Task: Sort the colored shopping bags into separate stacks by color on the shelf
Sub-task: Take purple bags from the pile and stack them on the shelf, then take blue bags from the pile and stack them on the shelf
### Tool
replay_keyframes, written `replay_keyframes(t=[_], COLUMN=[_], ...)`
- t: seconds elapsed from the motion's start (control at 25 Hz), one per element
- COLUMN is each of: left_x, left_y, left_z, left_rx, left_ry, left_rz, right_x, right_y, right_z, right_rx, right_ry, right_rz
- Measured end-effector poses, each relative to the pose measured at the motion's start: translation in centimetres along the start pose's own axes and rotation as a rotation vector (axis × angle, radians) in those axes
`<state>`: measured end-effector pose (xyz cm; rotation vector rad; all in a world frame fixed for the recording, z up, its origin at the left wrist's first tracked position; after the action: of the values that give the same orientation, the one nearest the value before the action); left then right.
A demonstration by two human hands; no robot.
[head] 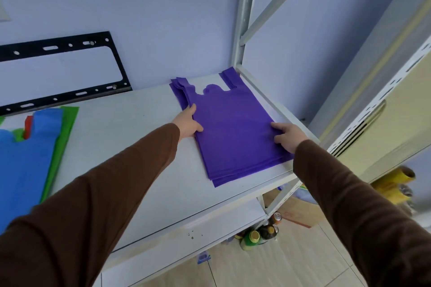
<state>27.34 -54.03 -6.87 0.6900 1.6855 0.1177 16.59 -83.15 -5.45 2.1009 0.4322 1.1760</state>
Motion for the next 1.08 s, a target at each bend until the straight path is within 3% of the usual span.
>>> replay_keyframes(t=[0.24,0.44,0.52,0.68,0.88,1.08], left_x=[-0.2,-0.4,0.1,2.0,5.9,11.1], left_y=[-0.7,0.5,2.3,7.7,16.4,25.4], left_z=[0.1,-2.5,-4.5,-9.9,-17.9,-26.3], left_rx=[0.018,-0.095,-0.163,-0.198,-0.278,-0.327], left_ry=[-0.037,-0.098,-0.169,-0.263,-0.241,-0.207], left_rz=[0.238,0.365,0.417,0.628,0.806,0.840], right_x=[-0.1,2.4,4.2,9.7,16.5,21.8], right_y=[-0.3,-0.8,-2.0,-7.2,-14.2,-20.7], right_z=[-0.8,-3.3,-4.6,-7.7,-12.9,-19.3], right_rx=[-0.078,-0.245,-0.285,-0.104,-0.069,-0.110], right_ry=[0.059,0.219,0.307,0.468,0.642,0.773], right_rz=[-0.190,-0.664,-0.633,-0.354,-0.297,-0.256])
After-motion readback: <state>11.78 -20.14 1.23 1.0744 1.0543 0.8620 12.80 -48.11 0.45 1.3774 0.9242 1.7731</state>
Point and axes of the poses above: each hand's wrist, its own z-axis towards the middle knuckle, its own y-axis out of the back of the hand, x = y × z, the point moved 2 cm from there along z, towards the middle knuckle, and after that the axes turned 6 degrees about -y, right-handed, at the moved point
